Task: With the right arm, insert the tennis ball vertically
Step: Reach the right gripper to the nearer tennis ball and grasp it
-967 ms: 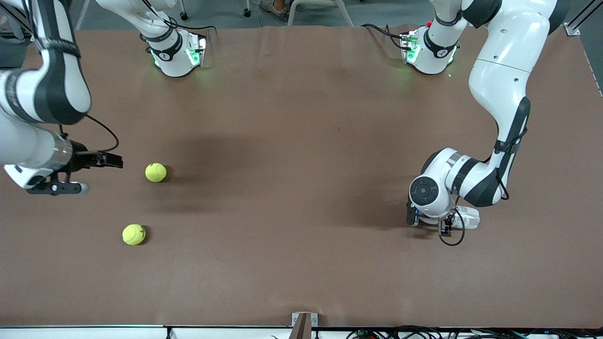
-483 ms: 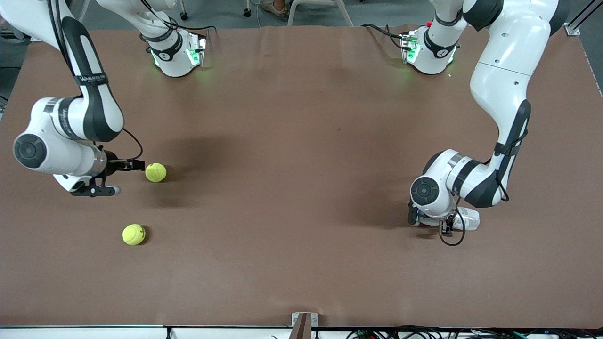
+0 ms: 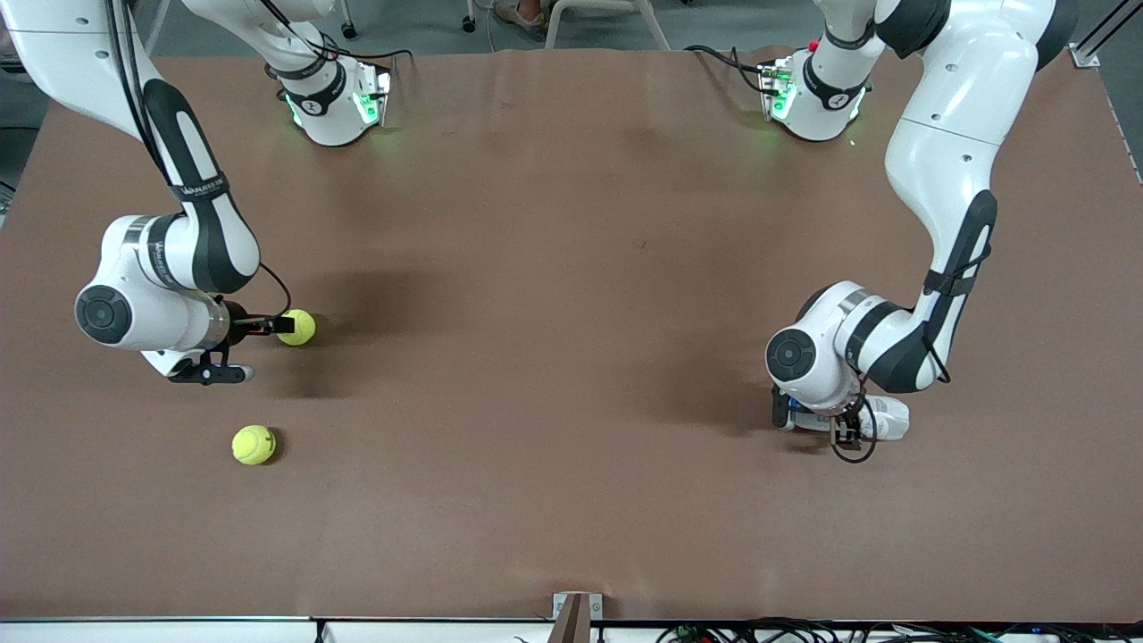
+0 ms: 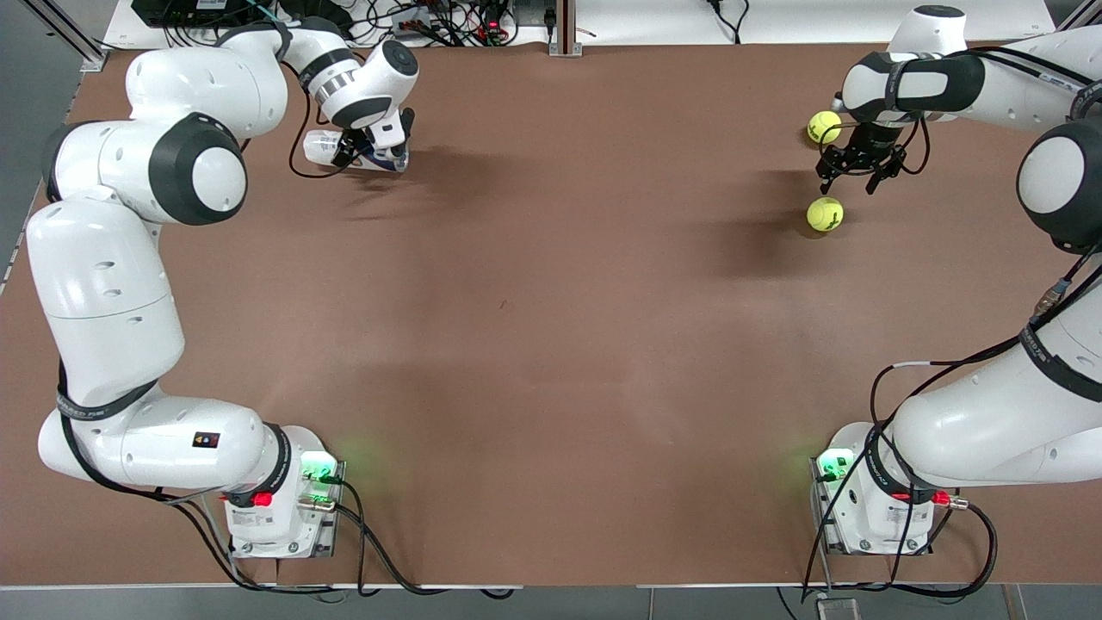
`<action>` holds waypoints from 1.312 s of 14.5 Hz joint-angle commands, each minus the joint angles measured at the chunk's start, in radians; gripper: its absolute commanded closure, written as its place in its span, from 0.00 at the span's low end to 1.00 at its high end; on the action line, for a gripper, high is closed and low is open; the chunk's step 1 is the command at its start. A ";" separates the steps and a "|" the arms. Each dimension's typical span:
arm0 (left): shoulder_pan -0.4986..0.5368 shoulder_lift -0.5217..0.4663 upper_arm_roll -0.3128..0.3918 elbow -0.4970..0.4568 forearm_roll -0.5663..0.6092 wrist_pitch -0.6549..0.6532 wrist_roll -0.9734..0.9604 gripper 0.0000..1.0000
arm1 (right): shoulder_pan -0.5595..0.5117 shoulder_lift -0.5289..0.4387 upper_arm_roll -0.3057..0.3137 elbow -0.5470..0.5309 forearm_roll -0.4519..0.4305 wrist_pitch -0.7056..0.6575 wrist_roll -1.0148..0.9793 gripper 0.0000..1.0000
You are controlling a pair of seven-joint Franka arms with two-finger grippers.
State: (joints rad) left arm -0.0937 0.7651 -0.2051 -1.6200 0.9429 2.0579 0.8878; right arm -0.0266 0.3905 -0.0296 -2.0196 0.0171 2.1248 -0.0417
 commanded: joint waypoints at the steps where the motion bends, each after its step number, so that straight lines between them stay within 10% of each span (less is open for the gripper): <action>1: -0.004 -0.004 0.001 -0.015 0.027 0.002 -0.027 0.12 | -0.012 0.018 0.007 0.005 0.017 0.014 0.005 0.00; 15: 0.006 -0.006 -0.011 -0.012 0.014 0.010 -0.012 0.29 | -0.001 0.060 0.005 0.007 0.041 0.014 0.006 0.00; 19: 0.075 -0.046 -0.138 0.006 -0.019 0.011 -0.006 0.28 | 0.002 0.068 0.005 0.005 0.046 0.010 0.008 0.00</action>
State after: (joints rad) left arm -0.0657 0.7613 -0.2744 -1.6143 0.9434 2.0679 0.8788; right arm -0.0261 0.4518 -0.0274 -2.0178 0.0488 2.1375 -0.0416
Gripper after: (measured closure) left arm 0.282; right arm 0.000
